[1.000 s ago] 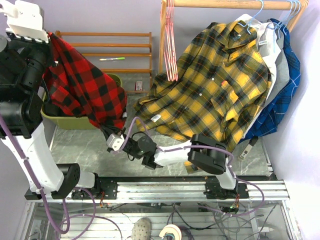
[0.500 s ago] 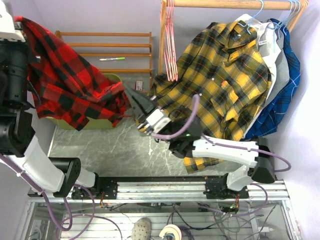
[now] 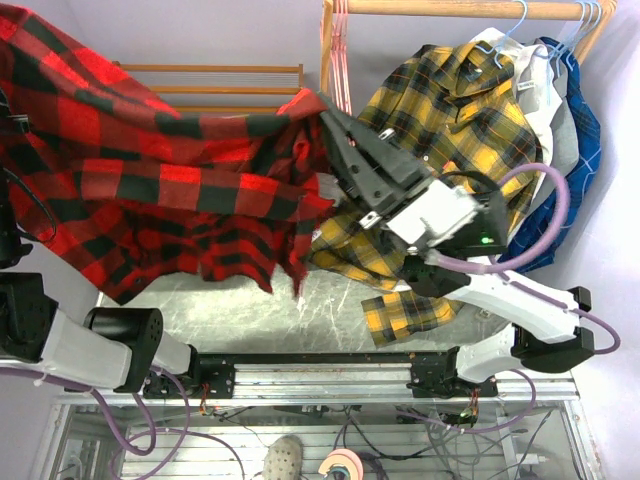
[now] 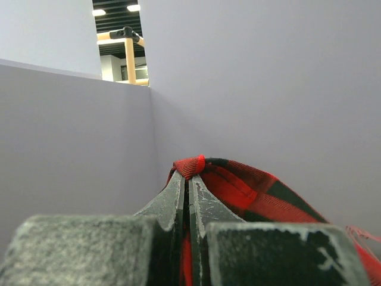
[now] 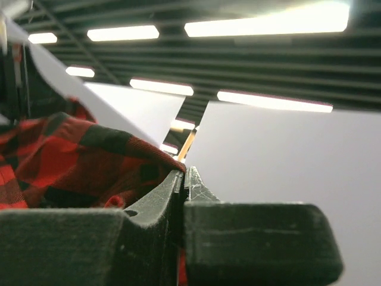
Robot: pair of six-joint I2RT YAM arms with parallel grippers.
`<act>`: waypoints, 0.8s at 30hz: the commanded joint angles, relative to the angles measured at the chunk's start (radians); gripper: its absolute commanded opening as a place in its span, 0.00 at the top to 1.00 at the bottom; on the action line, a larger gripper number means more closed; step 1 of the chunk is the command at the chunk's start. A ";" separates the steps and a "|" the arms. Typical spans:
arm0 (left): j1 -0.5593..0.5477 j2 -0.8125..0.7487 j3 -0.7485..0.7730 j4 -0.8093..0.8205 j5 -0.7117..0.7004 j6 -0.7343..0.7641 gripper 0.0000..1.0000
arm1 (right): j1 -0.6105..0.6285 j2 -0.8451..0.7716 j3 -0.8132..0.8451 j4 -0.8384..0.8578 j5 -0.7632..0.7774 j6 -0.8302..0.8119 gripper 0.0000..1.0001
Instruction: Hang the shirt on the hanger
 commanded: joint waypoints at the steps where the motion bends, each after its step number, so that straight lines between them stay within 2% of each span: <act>1: -0.009 0.044 0.014 0.121 -0.005 -0.075 0.93 | 0.003 0.034 0.147 -0.063 -0.093 -0.030 1.00; 4: -0.009 0.045 0.014 0.127 0.031 -0.086 0.92 | 0.003 0.040 0.194 -0.086 -0.097 -0.043 1.00; 6: -0.007 0.032 0.001 0.086 0.099 -0.077 0.91 | 0.003 0.004 0.146 -0.074 -0.059 -0.016 1.00; 10: -0.008 -0.040 -0.165 -0.071 0.242 -0.030 0.93 | 0.003 -0.157 -0.161 0.053 0.088 0.062 1.00; 11: -0.008 -0.070 -0.254 -0.106 0.298 -0.008 0.93 | 0.003 -0.204 -0.261 0.096 0.129 0.090 1.00; 12: -0.008 -0.103 -0.414 -0.127 0.365 0.018 0.93 | 0.003 -0.242 -0.354 0.141 0.175 0.123 1.00; 15: -0.008 -0.210 -0.805 -0.150 0.510 0.075 0.93 | 0.004 -0.358 -0.599 0.138 0.263 0.236 1.00; 18: -0.008 -0.319 -1.149 -0.174 0.662 0.134 0.93 | 0.004 -0.483 -0.811 0.029 0.249 0.529 1.00; 21: -0.013 -0.417 -1.436 -0.199 0.723 0.178 0.93 | 0.005 -0.565 -0.975 -0.032 0.201 0.730 1.00; 24: -0.024 -0.499 -1.681 -0.198 0.721 0.220 0.93 | 0.006 -0.656 -1.137 -0.006 0.248 0.917 1.00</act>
